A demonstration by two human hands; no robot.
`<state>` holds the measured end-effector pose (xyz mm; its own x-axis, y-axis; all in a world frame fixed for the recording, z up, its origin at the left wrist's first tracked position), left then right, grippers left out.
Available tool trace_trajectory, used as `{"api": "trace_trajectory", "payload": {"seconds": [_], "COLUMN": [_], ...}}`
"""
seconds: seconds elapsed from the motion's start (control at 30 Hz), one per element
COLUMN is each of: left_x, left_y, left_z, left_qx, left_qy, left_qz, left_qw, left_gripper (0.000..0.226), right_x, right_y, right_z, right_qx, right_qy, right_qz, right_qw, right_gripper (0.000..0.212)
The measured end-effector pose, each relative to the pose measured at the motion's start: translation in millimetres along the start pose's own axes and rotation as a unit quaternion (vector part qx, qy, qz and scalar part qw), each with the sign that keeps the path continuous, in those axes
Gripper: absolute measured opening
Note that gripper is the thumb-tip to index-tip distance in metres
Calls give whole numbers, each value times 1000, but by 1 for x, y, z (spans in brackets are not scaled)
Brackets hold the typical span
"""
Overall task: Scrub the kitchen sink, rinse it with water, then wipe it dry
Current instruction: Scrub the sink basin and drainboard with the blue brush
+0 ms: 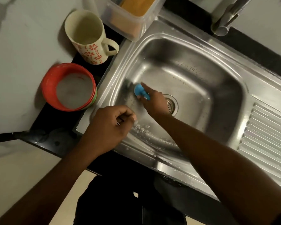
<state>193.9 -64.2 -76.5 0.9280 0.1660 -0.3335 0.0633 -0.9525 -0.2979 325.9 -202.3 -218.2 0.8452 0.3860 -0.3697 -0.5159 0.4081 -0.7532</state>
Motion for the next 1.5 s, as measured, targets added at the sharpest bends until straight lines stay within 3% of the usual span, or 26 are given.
{"api": "trace_trajectory", "payload": {"seconds": [0.03, 0.13, 0.2, 0.3, 0.4, 0.53, 0.6, 0.63, 0.7, 0.77, 0.83, 0.87, 1.0, 1.07, 1.17, 1.27, 1.37, 1.43, 1.5], "left_x": [1, 6, 9, 13, 16, 21, 23, 25, 26, 27, 29, 29, 30, 31, 32, 32, 34, 35, 36], "left_y": [2, 8, 9, 14, 19, 25, 29, 31, 34, 34, 35, 37, 37, 38, 39, 39, 41, 44, 49], "left_z": [-2, -7, -7, -8, -8, -8, -9, -10, -11, -11, -11, -11, -7, -3, -2, -7, -10, -13, -16], "left_qx": [-1, 6, 8, 8, 9, 12, 10, 8, 7, 10, 12, 12, 11, 22, 29, 20, 11, 14, 15], "left_qy": [3, 16, 17, 21, 24, 21, 19, 21, 26, 31, 32, 32, 26, 18, 15, 21, 24, 31, 36], "left_qz": [5, 19, 23, 34, 45, 48, 54, 58, 68, 70, 71, 73, 76, 74, 72, 78, 84, 89, 97], "left_qw": [1000, 1000, 1000, 999, 999, 999, 998, 998, 997, 997, 997, 997, 997, 997, 997, 997, 996, 995, 994], "left_gripper": [10, 11, 12, 12, 12, 13, 12, 12, 12, 13, 13, 12, 11, 10, 10, 11, 10, 11, 11], "right_x": [-6, -17, -40, -68, -38, 10, 19, 16, -13, -56, -82, -78, 16, 49, 60, 22, -40, -73, -92], "right_y": [-6, -61, -90, -94, -61, -28, -27, -37, -69, -91, -94, -94, -56, -46, -46, -76, -106, -104, -84], "right_z": [-12, -92, -145, -167, -122, -30, -42, -62, -118, -163, -189, -183, -140, -80, -34, -79, -148, -167, -162], "right_qx": [-9, 68, 166, 190, 198, 161, 131, 121, 168, 215, 220, 229, 239, 220, 128, 87, 154, 143, 111], "right_qy": [9, 166, 267, 370, 316, 162, 153, 171, 253, 358, 438, 439, 320, 257, 150, 173, 260, 294, 261], "right_qz": [-17, -146, -244, -325, -305, -129, -76, -101, -200, -292, -347, -355, -301, -223, -122, -138, -205, -179, -110], "right_qw": [1000, 973, 917, 849, 876, 965, 977, 973, 931, 861, 799, 793, 866, 914, 973, 971, 931, 928, 953], "right_gripper": [59, 48, 36, 44, 42, 56, 59, 58, 54, 45, 47, 47, 48, 39, 53, 48, 35, 42, 43]}}
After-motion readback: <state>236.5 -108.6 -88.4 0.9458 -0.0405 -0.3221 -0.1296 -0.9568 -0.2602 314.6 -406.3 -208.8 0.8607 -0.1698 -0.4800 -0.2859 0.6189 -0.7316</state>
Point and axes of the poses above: each hand's wrist, its own x-axis towards the middle knuckle, its own y-axis out of the palm, z = x × y, the point moved 9 cm from there along x, towards the middle knuckle, and after that the axes turned 7 degrees about -x, right-handed, at the moved point
